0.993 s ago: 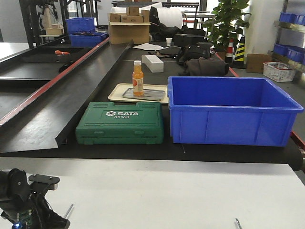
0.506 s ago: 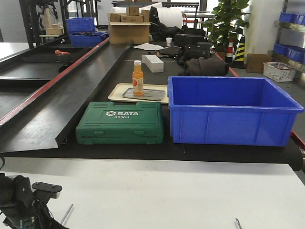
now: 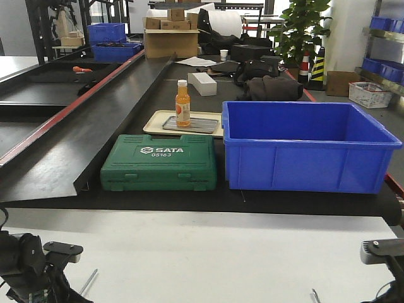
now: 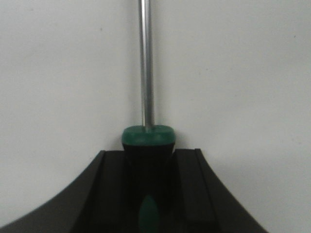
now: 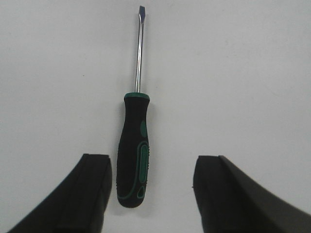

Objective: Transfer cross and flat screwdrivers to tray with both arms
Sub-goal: 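Close right gripper on the flat-blade screwdriver handle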

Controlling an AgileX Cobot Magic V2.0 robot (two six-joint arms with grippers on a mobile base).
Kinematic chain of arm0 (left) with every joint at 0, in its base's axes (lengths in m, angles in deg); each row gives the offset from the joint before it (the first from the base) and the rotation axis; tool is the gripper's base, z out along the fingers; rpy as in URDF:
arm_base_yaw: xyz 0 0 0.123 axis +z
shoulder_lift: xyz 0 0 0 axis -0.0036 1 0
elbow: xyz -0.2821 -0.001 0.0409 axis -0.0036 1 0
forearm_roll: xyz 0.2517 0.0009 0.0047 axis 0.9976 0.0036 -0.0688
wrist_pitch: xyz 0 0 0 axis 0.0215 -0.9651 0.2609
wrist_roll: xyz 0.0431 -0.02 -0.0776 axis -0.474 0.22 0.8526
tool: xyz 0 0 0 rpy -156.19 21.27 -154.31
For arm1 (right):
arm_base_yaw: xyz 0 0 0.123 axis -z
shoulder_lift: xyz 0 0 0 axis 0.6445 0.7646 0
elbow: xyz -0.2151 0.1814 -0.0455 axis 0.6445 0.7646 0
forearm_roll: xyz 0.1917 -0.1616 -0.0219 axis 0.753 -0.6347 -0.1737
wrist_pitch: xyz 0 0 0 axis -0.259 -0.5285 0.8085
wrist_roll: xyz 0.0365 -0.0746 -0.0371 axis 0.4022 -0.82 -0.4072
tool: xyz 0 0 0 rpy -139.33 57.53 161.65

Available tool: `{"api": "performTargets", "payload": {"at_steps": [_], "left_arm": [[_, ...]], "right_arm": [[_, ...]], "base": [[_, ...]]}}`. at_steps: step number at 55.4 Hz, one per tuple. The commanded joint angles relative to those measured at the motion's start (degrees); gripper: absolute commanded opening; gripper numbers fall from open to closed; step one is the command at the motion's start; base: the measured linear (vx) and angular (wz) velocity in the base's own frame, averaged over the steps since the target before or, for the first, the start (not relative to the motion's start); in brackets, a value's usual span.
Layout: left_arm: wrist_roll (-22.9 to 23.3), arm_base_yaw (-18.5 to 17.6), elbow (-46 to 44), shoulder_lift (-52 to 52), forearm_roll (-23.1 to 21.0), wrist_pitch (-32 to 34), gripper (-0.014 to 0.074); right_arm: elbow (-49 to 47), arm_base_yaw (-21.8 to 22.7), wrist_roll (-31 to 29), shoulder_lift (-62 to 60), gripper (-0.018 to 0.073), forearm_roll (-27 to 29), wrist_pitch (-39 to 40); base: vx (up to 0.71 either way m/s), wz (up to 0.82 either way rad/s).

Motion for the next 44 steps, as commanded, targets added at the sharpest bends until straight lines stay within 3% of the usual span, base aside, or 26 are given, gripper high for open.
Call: {"api": "performTargets", "payload": {"at_steps": [1,14,30,44], "left_arm": [[0.11,-0.22,-1.28,-1.96,-1.94,-1.44,0.0202],[0.23,-0.22,-1.28,-1.96,-2.33,-3.34,-0.0009],[0.55,-0.22,-1.28,-1.96,-2.33,-3.09,-0.0004],[0.55,-0.22,-1.28,-1.96,-2.33,-2.27,0.0]], "right_arm": [[-4.35,0.34,-1.3,2.83,0.0463,-0.2,0.63],[-10.86,0.34,-1.75,12.62,0.0463,0.56,-1.29],[-14.6,-0.49,-5.37,21.37,0.0463,1.23,-2.58],[-14.65,-1.18,-5.57,26.68,0.0463,2.26,1.97]], "base": [[0.0,0.0],[0.0,0.0],[0.0,0.0],[0.0,0.0]]}}
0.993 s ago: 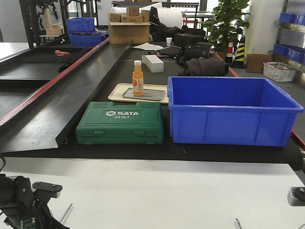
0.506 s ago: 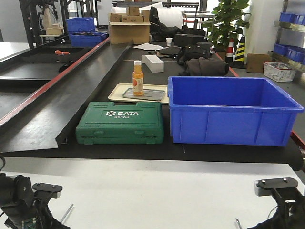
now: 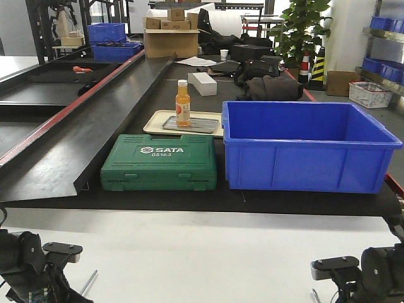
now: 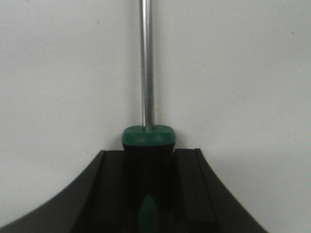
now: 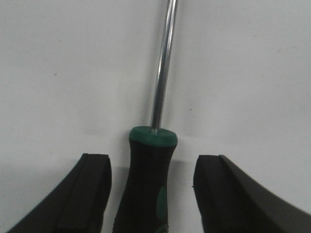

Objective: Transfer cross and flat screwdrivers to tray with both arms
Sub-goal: 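Close right gripper on the flat-blade screwdriver handle, then lift both screwdrivers upright off the table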

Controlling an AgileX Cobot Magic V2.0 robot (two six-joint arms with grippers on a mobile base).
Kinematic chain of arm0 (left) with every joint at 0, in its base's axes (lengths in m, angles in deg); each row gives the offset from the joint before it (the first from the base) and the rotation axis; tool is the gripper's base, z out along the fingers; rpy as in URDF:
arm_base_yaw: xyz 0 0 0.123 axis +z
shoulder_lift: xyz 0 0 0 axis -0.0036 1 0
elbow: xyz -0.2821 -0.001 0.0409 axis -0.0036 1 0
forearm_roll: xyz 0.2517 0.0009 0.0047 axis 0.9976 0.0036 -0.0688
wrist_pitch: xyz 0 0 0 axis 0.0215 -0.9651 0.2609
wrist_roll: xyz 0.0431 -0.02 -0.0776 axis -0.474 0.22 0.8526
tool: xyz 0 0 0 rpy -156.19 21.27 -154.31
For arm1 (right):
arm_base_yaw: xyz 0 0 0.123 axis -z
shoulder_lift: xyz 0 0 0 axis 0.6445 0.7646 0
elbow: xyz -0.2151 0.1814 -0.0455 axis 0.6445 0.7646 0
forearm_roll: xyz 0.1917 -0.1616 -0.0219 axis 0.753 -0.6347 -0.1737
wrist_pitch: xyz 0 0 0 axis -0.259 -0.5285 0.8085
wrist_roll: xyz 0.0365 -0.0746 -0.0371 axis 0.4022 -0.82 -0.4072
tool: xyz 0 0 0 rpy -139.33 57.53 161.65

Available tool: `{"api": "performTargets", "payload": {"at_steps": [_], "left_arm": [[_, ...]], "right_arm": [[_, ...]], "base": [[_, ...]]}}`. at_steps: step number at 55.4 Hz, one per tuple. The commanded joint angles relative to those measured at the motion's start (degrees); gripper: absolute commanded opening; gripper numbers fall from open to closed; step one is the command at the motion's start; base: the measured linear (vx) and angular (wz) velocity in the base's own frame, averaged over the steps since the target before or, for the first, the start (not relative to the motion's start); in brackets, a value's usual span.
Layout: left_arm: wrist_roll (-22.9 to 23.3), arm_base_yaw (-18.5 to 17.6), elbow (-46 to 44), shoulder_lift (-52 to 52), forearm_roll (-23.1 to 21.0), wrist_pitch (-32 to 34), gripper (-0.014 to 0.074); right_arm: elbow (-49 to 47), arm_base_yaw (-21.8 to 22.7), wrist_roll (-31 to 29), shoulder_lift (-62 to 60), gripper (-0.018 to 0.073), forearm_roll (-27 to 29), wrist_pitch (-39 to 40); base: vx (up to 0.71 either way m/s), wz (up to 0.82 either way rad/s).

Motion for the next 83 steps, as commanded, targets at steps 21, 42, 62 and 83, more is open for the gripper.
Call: {"api": "performTargets", "payload": {"at_steps": [21,42,62,83], "left_arm": [[0.71,-0.22,-0.73,-2.11,-1.45,-0.11,0.0],[0.71,-0.22,-0.73,-5.55,-1.51,0.11,0.0],[-0.16,-0.22,-0.73,-21.48,-3.41,3.41,0.0],[-4.8,-4.46,-0.45,-36.81,-15.04,7.65,0.0]], "right_arm": [[-1.56,0.07,-0.67,1.42,0.0372,0.65,0.12],[-1.56,0.07,-0.87,0.58,-0.0014,3.1,-1.37],[-1.56,0.07,-3.28,-15.45,-0.001,8.24,3.19],[-1.56,-3.58,-11.29,-39.04,-0.0008,16.8,5.73]], "base": [[0.0,0.0],[0.0,0.0],[0.0,0.0],[0.0,0.0]]}}
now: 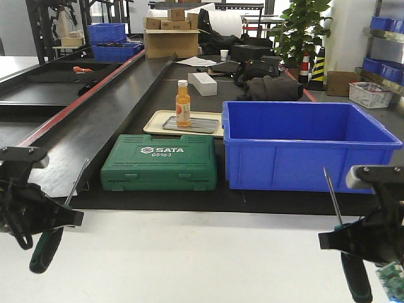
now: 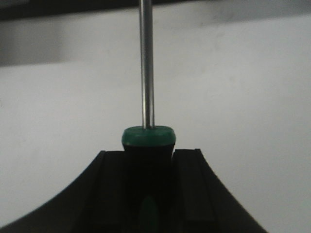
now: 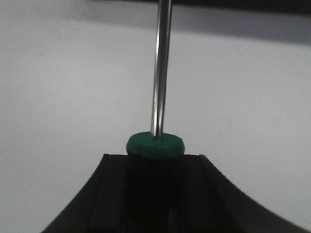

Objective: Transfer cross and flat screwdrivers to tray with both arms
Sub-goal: 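Lift both screwdrivers upright off the table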

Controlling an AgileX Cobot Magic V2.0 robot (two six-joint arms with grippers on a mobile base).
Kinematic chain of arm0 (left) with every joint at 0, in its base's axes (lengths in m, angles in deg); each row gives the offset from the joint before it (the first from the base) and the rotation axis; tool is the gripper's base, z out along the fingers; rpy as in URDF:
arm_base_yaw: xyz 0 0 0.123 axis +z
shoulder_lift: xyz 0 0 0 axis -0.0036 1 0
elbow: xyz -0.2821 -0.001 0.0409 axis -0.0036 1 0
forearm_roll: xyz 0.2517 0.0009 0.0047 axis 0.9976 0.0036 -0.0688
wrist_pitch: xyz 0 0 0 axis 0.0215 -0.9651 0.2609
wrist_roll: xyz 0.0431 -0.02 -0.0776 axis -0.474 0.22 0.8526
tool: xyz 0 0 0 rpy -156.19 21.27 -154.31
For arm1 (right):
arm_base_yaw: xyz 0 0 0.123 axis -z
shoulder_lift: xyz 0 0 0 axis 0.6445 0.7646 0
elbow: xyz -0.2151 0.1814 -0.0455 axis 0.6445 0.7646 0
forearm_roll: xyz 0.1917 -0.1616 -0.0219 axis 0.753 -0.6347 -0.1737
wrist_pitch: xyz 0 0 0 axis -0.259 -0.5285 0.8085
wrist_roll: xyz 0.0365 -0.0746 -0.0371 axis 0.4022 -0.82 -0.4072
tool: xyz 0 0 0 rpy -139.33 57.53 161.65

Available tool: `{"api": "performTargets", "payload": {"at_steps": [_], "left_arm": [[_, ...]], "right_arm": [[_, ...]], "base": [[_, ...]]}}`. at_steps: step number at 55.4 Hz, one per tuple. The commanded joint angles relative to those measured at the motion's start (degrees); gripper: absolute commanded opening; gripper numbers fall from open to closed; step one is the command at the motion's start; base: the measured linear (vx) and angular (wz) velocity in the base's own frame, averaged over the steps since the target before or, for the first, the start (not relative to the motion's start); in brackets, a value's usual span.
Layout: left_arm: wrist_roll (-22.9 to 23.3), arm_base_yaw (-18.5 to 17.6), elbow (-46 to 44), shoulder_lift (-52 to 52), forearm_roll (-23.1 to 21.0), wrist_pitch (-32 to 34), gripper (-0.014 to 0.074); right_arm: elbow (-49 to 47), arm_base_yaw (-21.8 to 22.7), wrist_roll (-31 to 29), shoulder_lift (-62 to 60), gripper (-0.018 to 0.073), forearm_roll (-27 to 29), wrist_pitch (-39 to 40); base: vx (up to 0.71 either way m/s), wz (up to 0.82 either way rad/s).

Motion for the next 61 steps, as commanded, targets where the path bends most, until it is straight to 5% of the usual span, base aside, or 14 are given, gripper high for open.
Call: {"api": "performTargets", "payload": {"at_steps": [1,12,28,61], "left_arm": [[-1.47,-3.34,-1.6,-6.24,-5.17,4.77,0.0],[-1.48,-8.02,-1.6,-12.04,-5.17,5.17,0.0],[-0.11,-8.02,5.57,-19.37,-4.23,9.01,0.0001],[-0.16,-8.02,8.95,-21.76,-4.23,9.07,0.0001]], "right_arm": [[-1.47,-2.84,-3.59,-6.72,-0.0008,3.01,4.03],[-1.47,-6.2,-0.45,-11.4,-0.0008,3.24,6.17],[-1.47,-11.29,-1.04,-11.68,-0.0008,3.69,9.91],[-1.4,-11.23,-1.04,-11.68,-0.0008,3.48,10.95]], "base": [[0.0,0.0],[0.0,0.0],[0.0,0.0],[0.0,0.0]]}}
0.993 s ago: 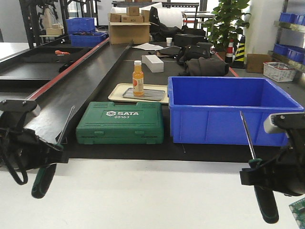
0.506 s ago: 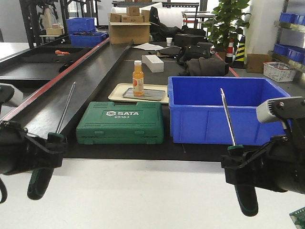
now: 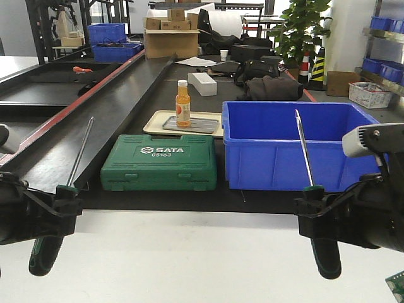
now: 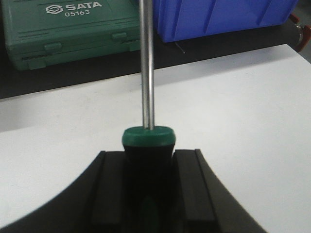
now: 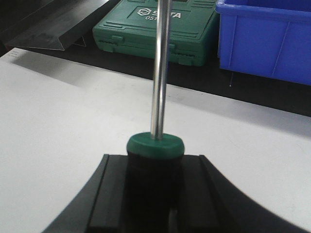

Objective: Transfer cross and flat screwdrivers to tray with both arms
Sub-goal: 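Lift both screwdrivers upright off the table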

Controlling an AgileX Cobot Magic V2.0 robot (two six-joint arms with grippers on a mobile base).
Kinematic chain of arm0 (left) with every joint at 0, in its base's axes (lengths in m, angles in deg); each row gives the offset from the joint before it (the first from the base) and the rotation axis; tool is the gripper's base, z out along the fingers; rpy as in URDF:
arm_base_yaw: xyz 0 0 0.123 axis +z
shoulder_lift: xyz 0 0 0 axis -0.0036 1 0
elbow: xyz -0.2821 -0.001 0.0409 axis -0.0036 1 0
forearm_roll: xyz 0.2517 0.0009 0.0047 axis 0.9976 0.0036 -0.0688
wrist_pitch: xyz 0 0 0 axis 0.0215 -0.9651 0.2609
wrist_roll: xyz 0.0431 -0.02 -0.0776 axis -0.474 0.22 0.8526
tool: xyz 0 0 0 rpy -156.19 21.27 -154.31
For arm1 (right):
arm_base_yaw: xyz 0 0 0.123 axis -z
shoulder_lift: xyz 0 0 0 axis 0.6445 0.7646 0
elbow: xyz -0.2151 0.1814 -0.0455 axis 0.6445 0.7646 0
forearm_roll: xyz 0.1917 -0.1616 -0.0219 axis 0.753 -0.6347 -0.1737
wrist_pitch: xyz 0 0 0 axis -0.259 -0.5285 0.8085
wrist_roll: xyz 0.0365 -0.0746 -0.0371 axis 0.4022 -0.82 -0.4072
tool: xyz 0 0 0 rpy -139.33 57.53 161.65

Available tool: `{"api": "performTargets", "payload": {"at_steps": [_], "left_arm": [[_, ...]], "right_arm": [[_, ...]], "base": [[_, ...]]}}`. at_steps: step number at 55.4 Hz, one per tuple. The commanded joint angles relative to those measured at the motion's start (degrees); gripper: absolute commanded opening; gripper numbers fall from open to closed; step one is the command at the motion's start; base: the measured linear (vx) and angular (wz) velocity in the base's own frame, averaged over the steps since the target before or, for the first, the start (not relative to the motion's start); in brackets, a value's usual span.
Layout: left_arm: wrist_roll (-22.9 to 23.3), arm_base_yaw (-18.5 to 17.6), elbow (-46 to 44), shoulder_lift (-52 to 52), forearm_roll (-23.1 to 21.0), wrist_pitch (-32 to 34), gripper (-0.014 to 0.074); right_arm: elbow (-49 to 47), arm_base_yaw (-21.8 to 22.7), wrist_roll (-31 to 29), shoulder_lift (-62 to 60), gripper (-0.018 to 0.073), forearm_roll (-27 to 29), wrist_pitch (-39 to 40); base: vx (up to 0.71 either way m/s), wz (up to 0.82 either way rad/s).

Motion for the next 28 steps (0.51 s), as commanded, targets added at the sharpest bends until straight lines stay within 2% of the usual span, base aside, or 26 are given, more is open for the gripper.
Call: {"api": "performTargets", "payload": {"at_steps": [1,28], "left_arm": [[0.6,-0.3,-1.72,-1.55,-1.13,4.19,0.0001],[0.6,-0.3,-1.72,-1.55,-1.13,4.19,0.0001]], "right_arm": [[-1.85,0.02,-0.26,-1.37,-0.0008,0.29,4.97],[-1.85,0.02,-0.26,-1.37,-0.0008,0.29,4.97]], "base": [[0.0,0.0],[0.0,0.0]]}}
